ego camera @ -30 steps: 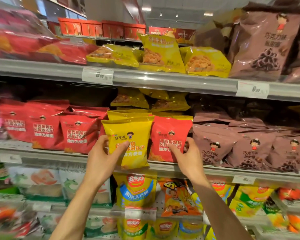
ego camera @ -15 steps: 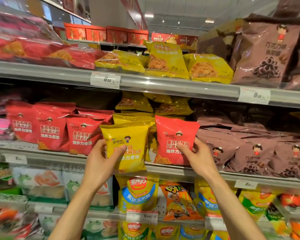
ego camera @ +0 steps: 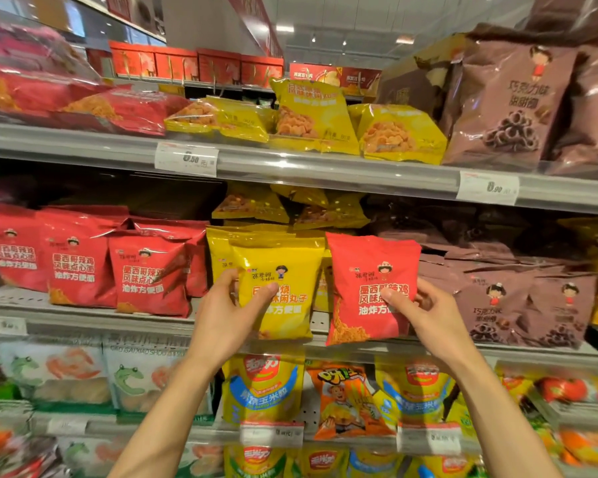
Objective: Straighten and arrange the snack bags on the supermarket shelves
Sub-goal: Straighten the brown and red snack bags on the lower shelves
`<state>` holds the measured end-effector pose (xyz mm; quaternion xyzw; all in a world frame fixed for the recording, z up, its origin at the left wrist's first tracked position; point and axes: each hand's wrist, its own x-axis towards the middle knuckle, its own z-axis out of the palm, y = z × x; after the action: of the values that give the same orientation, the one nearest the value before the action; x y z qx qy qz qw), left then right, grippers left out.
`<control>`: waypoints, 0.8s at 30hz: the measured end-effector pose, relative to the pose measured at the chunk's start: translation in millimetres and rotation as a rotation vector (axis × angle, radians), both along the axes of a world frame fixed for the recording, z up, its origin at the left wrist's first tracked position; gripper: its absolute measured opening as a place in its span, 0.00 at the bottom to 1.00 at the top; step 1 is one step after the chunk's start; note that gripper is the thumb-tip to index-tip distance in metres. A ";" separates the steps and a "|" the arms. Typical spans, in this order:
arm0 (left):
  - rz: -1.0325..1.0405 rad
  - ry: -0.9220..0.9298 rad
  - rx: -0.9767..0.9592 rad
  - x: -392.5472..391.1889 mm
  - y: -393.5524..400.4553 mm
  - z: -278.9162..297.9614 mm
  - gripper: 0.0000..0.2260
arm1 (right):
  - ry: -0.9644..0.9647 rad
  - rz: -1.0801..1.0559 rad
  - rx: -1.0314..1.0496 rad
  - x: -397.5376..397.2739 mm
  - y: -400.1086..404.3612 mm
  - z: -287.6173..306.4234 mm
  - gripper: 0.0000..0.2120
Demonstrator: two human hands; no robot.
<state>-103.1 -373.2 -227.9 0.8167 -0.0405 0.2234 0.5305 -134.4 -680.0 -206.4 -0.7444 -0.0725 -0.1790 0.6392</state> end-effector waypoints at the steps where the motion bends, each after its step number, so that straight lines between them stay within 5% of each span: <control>1: 0.008 -0.006 0.018 4.0 -8.4 1.2 0.34 | -0.011 -0.016 -0.003 -3.8 -3.0 0.0 0.17; 10: -0.028 0.004 0.149 35.2 -66.0 10.9 0.37 | -0.004 -0.121 0.042 -19.7 -29.0 -20.9 0.14; 15: -0.047 0.012 0.157 45.3 -79.6 14.5 0.24 | 0.021 -0.163 0.048 -23.6 -33.7 -29.9 0.14; 24: -0.063 0.072 0.216 45.0 -89.7 3.5 0.32 | 0.051 -0.181 0.103 -26.0 -31.9 -34.0 0.22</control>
<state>-58.1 -462.9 -224.4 0.8751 -0.0707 0.1713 0.4471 -160.4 -711.9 -240.5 -0.7182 0.0206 -0.2201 0.6597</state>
